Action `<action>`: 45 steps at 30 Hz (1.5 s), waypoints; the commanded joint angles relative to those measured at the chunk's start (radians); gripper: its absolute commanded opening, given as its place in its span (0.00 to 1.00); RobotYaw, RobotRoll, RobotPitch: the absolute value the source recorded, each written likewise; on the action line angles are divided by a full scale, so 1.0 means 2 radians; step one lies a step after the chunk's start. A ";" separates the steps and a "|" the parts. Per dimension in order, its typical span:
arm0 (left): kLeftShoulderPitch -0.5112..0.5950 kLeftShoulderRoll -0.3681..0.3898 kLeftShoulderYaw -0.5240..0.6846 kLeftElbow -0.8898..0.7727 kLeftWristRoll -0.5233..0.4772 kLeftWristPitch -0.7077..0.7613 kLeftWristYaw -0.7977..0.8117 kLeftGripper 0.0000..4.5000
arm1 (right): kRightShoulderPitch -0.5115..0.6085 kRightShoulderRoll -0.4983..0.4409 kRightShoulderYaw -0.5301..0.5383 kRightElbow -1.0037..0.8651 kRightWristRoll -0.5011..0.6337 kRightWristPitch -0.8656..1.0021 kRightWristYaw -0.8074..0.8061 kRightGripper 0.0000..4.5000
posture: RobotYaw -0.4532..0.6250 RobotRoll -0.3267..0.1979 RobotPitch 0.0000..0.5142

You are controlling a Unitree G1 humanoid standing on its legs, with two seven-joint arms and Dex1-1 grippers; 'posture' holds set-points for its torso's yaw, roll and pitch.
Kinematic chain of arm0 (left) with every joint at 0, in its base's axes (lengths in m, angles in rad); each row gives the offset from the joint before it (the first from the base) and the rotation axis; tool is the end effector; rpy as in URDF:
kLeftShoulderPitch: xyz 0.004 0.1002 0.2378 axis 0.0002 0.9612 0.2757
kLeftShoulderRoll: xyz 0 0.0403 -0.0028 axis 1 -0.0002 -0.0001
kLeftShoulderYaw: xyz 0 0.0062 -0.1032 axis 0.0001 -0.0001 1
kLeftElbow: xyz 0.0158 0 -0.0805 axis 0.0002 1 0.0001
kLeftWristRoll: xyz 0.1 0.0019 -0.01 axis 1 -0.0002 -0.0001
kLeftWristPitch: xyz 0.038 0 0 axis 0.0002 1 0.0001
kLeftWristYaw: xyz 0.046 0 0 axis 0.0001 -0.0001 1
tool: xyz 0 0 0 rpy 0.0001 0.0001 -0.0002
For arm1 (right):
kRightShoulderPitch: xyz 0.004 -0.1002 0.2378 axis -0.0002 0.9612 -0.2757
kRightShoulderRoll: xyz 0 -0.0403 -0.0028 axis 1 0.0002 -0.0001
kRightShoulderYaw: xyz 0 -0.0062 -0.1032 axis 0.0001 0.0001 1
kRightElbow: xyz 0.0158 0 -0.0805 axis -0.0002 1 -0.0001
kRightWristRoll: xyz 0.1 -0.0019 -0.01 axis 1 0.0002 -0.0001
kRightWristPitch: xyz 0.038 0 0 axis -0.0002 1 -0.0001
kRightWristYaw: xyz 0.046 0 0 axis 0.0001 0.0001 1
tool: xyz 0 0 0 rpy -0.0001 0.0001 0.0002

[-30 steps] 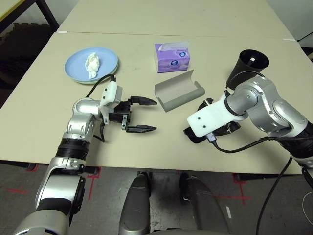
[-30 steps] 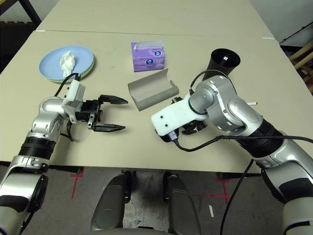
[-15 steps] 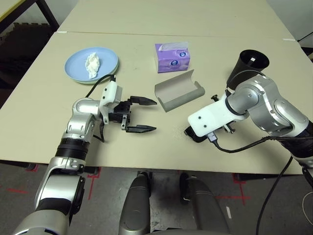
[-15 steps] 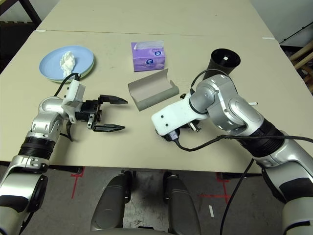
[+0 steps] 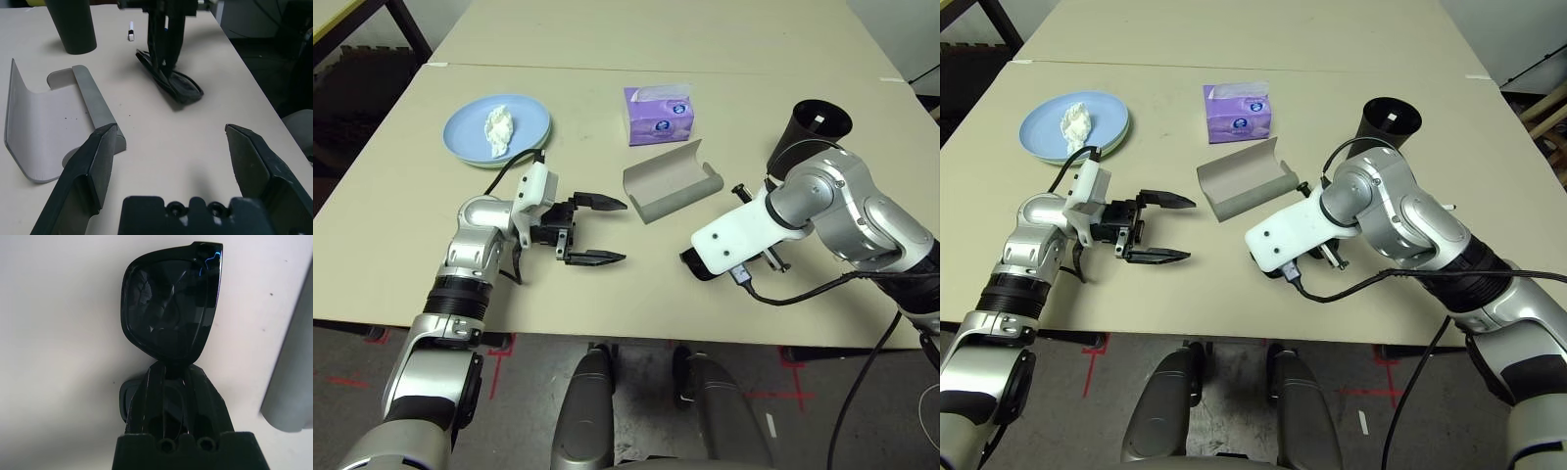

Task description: Organize and tidy the items on the table.

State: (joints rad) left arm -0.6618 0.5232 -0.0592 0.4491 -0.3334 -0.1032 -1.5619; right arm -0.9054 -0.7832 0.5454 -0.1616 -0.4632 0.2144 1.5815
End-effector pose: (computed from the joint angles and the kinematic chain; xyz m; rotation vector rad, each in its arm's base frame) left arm 0.3138 0.2275 0.1633 0.3966 -0.1079 -1.5387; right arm 0.2760 -0.1375 0.2561 -1.6772 0.4512 1.3266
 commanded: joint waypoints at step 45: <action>0.029 0.022 0.007 -0.079 -0.006 0.053 0.075 1.00 | -0.133 0.114 -0.005 0.243 -0.040 -0.167 -0.130 0.10 | 0.63 0.62 0.42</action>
State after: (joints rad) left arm -0.6218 0.5568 -0.0463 0.3221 -0.3353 -0.0111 -1.4150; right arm -1.1544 -0.5624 0.5194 0.3096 -0.5370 -0.1036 1.3357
